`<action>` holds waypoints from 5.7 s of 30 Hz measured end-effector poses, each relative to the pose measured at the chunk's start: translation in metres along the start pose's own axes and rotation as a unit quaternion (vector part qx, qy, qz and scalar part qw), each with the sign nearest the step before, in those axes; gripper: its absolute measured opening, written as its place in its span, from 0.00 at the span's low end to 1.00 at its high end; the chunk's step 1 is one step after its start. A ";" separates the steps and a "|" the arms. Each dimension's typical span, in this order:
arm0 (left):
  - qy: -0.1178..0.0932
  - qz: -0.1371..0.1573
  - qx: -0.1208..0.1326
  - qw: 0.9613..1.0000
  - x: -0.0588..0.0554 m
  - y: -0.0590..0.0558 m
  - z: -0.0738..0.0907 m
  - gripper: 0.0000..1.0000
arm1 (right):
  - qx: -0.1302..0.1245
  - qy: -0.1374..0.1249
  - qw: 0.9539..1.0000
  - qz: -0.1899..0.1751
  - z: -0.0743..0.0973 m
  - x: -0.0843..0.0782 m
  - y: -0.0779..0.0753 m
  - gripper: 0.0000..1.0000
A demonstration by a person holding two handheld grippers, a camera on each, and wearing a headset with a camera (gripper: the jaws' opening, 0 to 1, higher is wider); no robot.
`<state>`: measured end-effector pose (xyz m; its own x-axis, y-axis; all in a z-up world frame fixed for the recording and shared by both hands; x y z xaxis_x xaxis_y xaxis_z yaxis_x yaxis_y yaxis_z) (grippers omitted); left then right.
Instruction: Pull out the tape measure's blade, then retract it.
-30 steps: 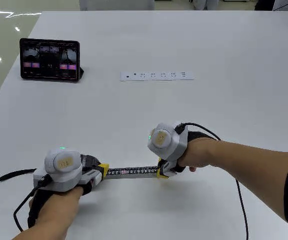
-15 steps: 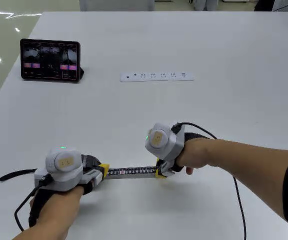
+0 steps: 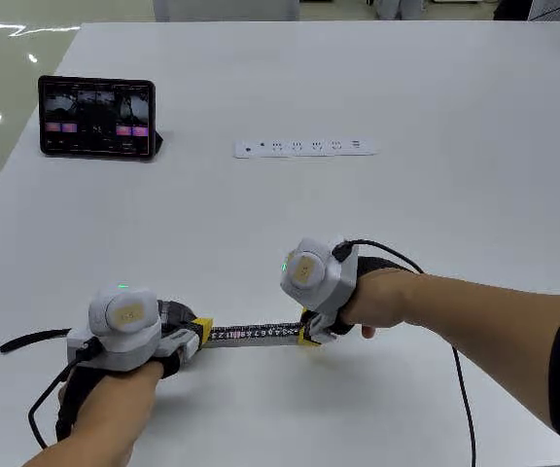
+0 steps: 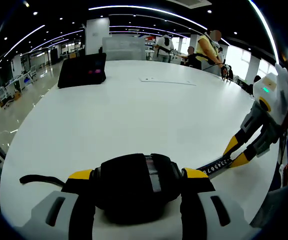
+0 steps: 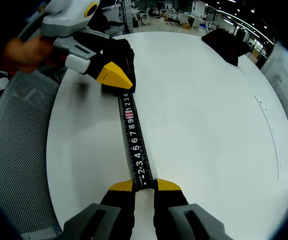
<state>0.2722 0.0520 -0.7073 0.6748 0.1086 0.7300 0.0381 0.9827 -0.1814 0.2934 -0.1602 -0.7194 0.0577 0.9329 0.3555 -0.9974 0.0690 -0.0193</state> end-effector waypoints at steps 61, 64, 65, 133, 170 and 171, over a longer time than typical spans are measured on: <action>0.006 0.016 -0.021 1.000 0.000 0.004 0.002 0.65 | 0.013 -0.044 0.999 0.012 -0.003 0.012 -0.002 0.11; 0.006 0.016 -0.021 1.000 0.000 0.004 0.002 0.65 | 0.013 -0.044 0.999 0.010 -0.004 0.013 -0.002 0.11; 0.006 0.016 -0.021 1.000 0.000 0.004 0.002 0.65 | 0.012 -0.044 0.999 0.011 -0.004 0.013 -0.001 0.11; 0.013 0.017 -0.025 0.999 0.000 0.004 0.002 0.65 | 0.014 -0.052 0.999 0.005 -0.015 0.038 0.001 0.10; 0.016 0.018 -0.028 0.999 0.000 0.004 0.001 0.65 | 0.016 -0.056 0.998 0.006 -0.022 0.056 0.001 0.10; 0.016 0.019 -0.028 0.999 0.000 0.004 0.001 0.65 | 0.016 -0.056 0.998 0.006 -0.022 0.057 0.001 0.10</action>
<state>0.2715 0.0562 -0.7072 0.6998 0.1390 0.7006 0.0533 0.9680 -0.2453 0.2964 -0.0995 -0.7200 0.0428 0.8882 0.4574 -0.9990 0.0451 0.0061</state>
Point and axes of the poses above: the centre of the closed fingertips' face, and the gripper's own axes: z roughly backward along the fingers, y roughly to its left, x roughly out of its top, the point moved 7 cm from there along z, roughly backward along the fingers, and after that the axes turned 9 degrees about z, right-handed, at the moved point
